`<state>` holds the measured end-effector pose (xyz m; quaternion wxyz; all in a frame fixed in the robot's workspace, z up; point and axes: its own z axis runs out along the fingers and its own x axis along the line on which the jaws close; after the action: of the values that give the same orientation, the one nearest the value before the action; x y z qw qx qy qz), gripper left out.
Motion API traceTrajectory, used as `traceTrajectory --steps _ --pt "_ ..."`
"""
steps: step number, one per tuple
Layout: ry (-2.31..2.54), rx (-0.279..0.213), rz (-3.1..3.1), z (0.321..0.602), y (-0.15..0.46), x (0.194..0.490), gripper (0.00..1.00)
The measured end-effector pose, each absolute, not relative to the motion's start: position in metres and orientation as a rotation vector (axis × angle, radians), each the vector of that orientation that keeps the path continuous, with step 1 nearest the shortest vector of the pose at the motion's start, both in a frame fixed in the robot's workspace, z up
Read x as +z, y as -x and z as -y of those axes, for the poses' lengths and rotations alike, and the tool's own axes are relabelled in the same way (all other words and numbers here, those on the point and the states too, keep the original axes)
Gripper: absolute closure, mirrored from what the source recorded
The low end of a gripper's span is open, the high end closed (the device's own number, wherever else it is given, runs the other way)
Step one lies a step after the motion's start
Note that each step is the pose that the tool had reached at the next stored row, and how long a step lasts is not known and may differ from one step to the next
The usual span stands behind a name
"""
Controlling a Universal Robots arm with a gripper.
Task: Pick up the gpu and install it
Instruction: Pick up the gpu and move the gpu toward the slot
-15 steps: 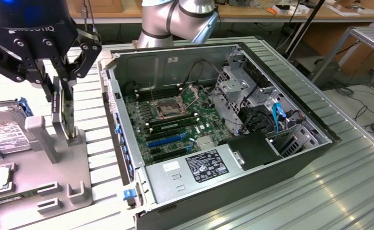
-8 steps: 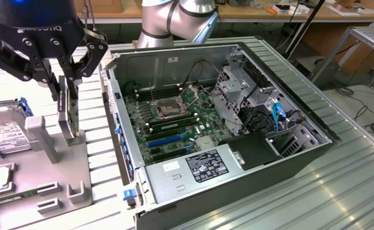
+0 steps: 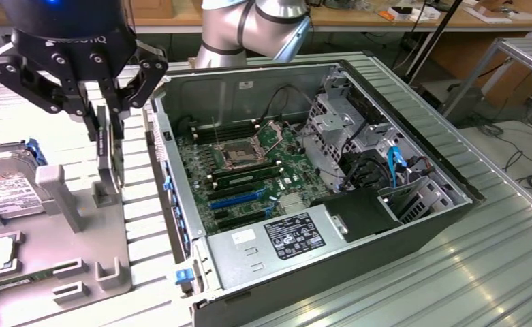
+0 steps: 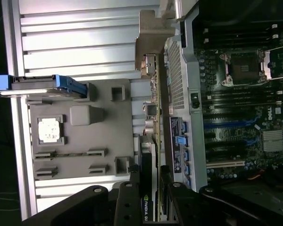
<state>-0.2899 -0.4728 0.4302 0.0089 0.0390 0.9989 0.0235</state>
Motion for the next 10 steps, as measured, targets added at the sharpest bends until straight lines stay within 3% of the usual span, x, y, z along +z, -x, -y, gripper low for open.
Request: traceTrajectory --steps 10 --pt "-0.122 0.073 -3.121 0.472 0.270 0.430 0.73"
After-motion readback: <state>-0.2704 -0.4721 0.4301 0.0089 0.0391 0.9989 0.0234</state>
